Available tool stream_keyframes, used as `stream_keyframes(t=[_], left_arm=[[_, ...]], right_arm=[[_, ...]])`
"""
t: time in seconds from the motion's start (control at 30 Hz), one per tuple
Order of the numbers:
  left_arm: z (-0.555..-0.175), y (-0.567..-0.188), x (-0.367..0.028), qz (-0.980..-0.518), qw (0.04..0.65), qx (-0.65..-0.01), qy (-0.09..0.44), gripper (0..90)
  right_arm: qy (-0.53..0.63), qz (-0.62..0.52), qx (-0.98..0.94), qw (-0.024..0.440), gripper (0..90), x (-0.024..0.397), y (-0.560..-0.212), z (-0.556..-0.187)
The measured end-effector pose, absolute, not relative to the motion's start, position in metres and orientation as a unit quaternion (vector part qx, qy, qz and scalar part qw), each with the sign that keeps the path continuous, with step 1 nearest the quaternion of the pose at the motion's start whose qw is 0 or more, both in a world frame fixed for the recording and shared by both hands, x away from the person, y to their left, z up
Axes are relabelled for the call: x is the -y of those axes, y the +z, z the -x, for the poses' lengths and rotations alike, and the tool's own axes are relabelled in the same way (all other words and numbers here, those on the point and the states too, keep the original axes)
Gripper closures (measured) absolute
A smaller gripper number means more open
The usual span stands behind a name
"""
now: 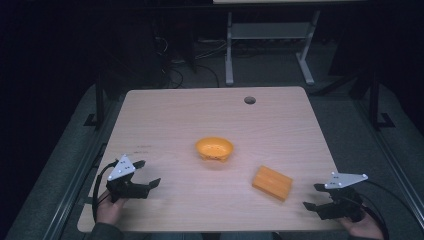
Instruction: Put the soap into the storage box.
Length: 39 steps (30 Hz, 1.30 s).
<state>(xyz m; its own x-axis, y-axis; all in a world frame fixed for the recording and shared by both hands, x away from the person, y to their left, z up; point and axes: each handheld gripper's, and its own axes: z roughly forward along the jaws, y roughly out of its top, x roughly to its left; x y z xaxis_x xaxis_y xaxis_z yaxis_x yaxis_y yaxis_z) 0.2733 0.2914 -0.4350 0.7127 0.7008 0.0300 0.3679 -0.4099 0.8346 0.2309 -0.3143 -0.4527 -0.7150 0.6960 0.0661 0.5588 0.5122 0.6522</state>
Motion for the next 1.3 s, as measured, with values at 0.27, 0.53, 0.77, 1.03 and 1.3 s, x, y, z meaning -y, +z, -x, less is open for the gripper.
stream_keyframes(t=[0.27, 0.53, 0.77, 1.03, 1.3], left_arm=[[-0.272, -0.435, -0.291, -0.816, 0.437, -0.325, 0.191, 14.1], [-0.273, -0.436, -0.292, -0.814, 0.439, -0.329, 0.192, 14.1], [-0.272, -0.435, -0.291, -0.816, 0.436, -0.327, 0.193, 14.1], [-0.272, -0.435, -0.291, -0.817, 0.437, -0.325, 0.192, 14.1], [-0.272, -0.435, -0.292, -0.816, 0.437, -0.326, 0.192, 14.1]], right_arm=[[0.327, -0.357, -0.87, 0.099, 20.2, 0.304, -0.45, -0.236], [0.316, -0.33, -0.883, 0.102, 19.7, 0.286, -0.436, -0.247], [0.31, -0.322, -0.889, 0.1, 19.5, 0.279, -0.429, -0.252], [0.304, -0.305, -0.897, 0.1, 19.1, 0.268, -0.423, -0.258], [0.3, -0.292, -0.902, 0.102, 18.9, 0.261, -0.415, -0.263]])
